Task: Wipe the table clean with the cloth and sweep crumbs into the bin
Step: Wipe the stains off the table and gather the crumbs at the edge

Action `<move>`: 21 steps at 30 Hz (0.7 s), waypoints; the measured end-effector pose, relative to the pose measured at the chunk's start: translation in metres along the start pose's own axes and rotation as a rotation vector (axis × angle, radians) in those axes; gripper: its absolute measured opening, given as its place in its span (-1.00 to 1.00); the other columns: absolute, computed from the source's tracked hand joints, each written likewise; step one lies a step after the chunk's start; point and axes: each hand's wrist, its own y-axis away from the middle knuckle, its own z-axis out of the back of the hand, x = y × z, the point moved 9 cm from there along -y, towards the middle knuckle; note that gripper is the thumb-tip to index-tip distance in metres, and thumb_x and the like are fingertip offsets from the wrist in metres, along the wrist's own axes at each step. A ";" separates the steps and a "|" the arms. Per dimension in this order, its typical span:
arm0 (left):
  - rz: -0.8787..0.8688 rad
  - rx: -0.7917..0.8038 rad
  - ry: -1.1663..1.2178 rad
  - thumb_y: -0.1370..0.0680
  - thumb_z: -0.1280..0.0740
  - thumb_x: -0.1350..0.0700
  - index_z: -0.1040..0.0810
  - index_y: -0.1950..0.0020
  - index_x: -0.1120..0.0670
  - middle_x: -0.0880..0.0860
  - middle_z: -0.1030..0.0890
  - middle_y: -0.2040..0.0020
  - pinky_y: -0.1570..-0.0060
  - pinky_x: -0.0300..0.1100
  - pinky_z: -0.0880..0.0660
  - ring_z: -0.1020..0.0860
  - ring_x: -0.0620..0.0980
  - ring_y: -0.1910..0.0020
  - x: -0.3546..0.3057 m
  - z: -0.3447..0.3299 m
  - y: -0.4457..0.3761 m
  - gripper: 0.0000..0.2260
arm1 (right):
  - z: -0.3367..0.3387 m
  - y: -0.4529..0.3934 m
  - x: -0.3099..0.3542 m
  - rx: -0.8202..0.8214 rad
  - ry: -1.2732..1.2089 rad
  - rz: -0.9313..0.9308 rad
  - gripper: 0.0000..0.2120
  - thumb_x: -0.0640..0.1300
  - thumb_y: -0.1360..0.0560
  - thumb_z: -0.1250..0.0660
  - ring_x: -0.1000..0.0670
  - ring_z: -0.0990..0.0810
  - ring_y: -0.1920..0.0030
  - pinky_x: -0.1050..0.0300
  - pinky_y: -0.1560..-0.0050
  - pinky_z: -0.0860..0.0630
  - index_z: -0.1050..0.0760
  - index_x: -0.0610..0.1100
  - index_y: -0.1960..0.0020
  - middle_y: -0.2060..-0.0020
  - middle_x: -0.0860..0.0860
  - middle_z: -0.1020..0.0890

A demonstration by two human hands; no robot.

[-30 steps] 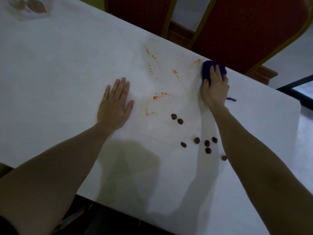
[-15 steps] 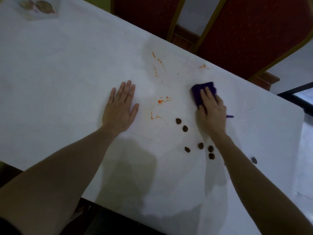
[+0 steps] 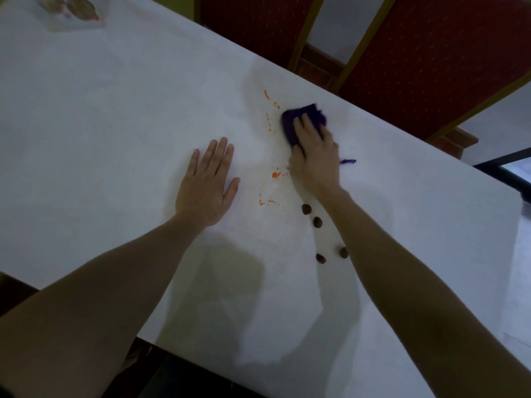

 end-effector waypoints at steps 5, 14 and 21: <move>0.001 0.002 0.002 -0.66 0.10 -0.14 -0.02 -0.63 0.15 0.11 -0.05 -0.63 -0.57 0.09 0.01 -0.02 0.08 -0.61 -0.001 0.002 -0.001 -0.41 | -0.006 0.070 -0.003 0.078 0.037 0.119 -0.49 0.01 -0.63 -0.07 -0.15 -0.12 -0.53 -0.12 -0.46 -0.11 -0.15 0.03 -0.57 -0.55 0.04 -0.20; -0.003 -0.012 0.029 -0.66 0.05 -0.11 -0.05 -0.62 0.15 0.11 -0.07 -0.63 -0.56 0.10 -0.02 -0.05 0.08 -0.61 0.000 0.002 -0.002 -0.42 | 0.039 -0.006 -0.084 -0.090 0.002 -0.193 -0.48 -0.09 -0.61 -0.12 -0.22 -0.14 -0.51 -0.16 -0.47 -0.11 -0.17 -0.03 -0.56 -0.55 -0.01 -0.19; 0.005 -0.005 0.008 -0.66 0.10 -0.13 0.00 -0.63 0.14 0.10 -0.03 -0.64 -0.56 0.09 -0.01 -0.02 0.07 -0.61 0.002 -0.003 -0.002 -0.41 | -0.001 -0.031 0.007 0.003 -0.021 -0.005 -0.47 -0.09 -0.60 -0.14 -0.21 -0.14 -0.51 -0.14 -0.44 -0.15 -0.19 -0.01 -0.56 -0.55 0.00 -0.21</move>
